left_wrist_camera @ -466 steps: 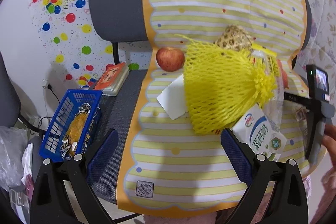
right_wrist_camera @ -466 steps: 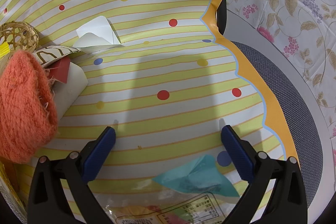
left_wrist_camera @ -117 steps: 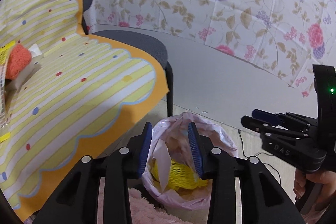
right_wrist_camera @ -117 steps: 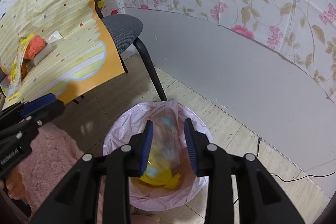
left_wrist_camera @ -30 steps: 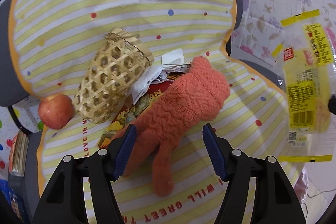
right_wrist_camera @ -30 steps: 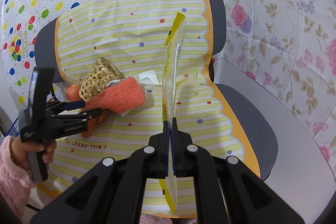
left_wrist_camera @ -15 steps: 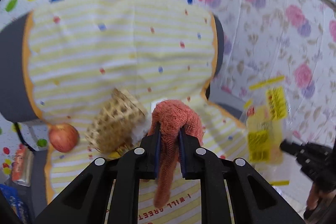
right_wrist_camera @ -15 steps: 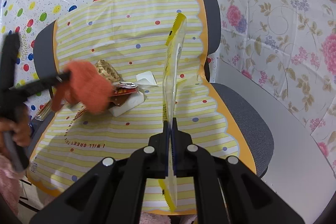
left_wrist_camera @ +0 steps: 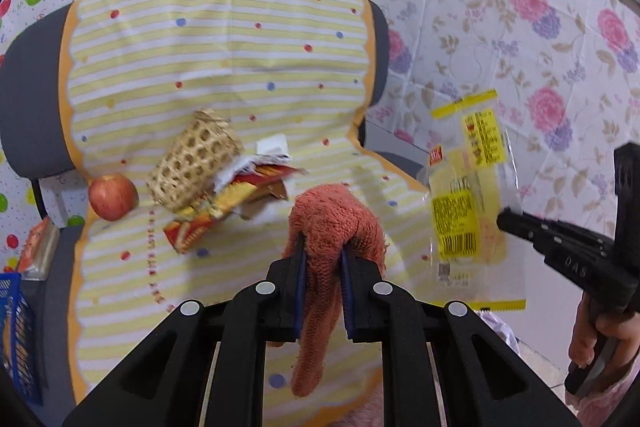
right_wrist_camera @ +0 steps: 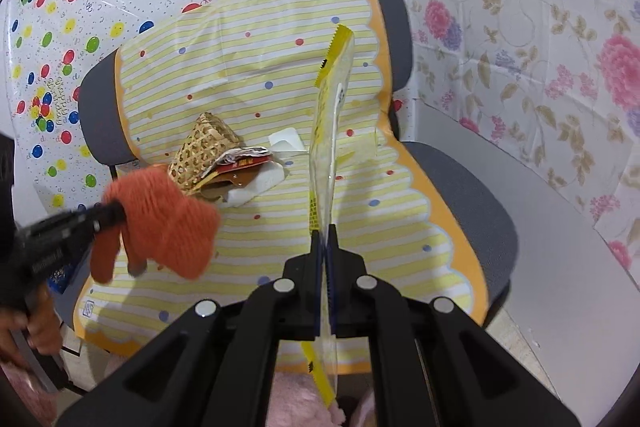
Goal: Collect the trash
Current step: 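Grasp the orange knit glove with the left gripper while the right gripper holds the bread bag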
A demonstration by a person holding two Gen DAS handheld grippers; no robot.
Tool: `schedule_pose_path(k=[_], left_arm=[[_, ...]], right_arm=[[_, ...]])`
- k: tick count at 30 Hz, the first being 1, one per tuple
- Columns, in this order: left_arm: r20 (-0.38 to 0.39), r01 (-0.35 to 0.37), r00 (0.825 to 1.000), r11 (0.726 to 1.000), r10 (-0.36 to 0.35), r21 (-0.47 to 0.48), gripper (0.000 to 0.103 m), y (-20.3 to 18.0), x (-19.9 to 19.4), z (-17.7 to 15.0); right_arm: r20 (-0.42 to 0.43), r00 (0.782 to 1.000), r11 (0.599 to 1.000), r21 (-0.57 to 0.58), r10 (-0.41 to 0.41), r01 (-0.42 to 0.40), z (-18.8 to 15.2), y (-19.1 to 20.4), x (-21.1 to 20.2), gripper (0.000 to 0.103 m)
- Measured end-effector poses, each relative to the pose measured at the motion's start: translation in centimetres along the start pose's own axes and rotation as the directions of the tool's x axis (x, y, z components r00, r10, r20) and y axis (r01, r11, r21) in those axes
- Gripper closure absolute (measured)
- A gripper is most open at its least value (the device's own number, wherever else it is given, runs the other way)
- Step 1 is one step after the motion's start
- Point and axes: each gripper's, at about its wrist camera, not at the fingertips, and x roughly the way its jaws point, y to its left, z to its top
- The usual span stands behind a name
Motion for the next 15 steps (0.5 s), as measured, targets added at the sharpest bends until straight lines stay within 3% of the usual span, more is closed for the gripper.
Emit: schedule_pose_path(k=[9, 15], left_arm=[[-0.011, 0.115, 0.993, 0.987, -0.115, 0.112, 0.087, -6.9, 0.1, -2.1], [-0.036, 0.198, 0.980, 0.961, -0.195, 0.191, 0.087, -11.9, 1.2, -4.5]], right_arm=[[0.007, 0.993, 0.992, 0.035, -0.120, 0.120, -2.7, -3.0, -4.6, 0.100], [-0.031, 0.973, 0.970, 0.078, -0.227, 0.228, -6.4, -5.7, -7.1, 0.100]])
